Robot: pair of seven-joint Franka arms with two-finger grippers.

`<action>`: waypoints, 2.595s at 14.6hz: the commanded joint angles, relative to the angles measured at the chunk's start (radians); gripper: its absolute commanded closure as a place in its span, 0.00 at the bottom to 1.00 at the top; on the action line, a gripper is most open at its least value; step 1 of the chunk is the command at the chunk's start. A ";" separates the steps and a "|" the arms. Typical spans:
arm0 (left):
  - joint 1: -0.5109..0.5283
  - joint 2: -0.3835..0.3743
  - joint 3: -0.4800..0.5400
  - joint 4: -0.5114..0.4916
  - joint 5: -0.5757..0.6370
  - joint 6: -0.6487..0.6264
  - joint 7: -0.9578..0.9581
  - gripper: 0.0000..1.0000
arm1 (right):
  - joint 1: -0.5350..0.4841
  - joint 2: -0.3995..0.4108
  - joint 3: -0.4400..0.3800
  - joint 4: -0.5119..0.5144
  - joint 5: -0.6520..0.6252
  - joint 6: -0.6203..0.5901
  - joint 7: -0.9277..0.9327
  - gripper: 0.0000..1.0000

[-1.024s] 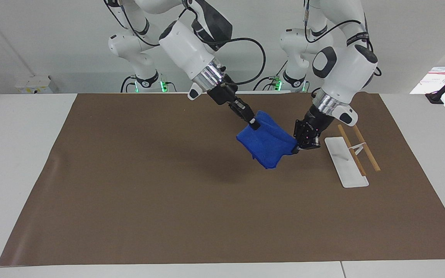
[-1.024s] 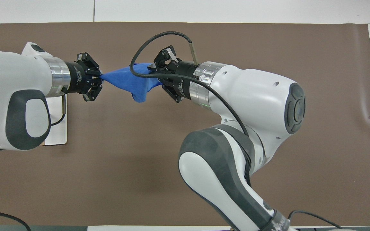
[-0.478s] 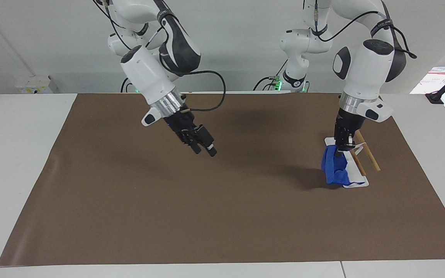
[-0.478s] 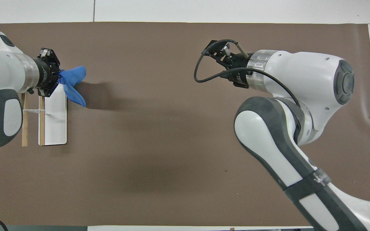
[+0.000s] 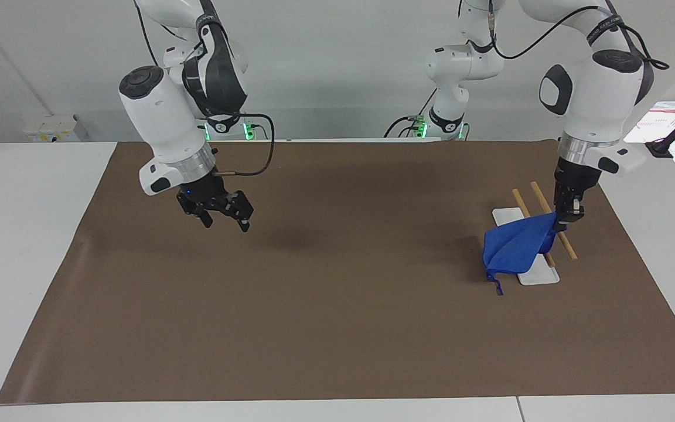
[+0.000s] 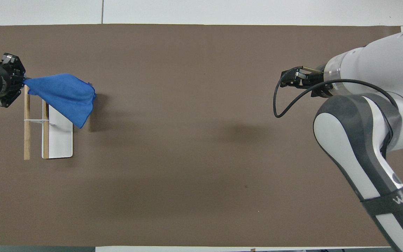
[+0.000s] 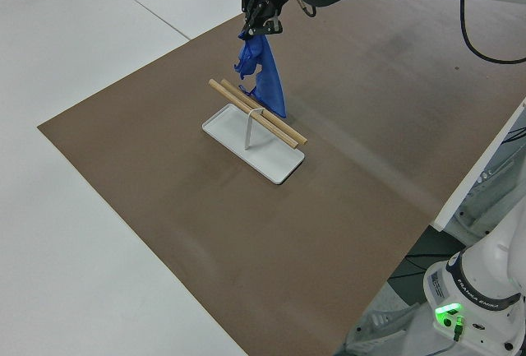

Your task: Right arm passes towel to left arm to hang

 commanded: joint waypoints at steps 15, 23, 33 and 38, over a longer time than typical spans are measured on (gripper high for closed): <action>0.309 -0.065 -0.007 -0.250 0.007 0.154 0.500 1.00 | -0.191 -0.090 0.016 0.249 -0.129 -0.523 -0.354 0.00; 0.334 -0.056 -0.007 -0.288 0.007 0.211 0.501 0.32 | -0.145 -0.110 0.019 0.210 -0.148 -0.497 -0.343 0.00; 0.105 0.067 -0.012 0.038 0.007 -0.008 0.501 0.00 | -0.156 -0.103 0.008 0.239 -0.111 -0.515 -0.351 0.00; -0.034 0.076 -0.016 0.065 0.007 -0.039 0.637 0.00 | -0.153 -0.105 0.006 0.237 -0.111 -0.517 -0.348 0.00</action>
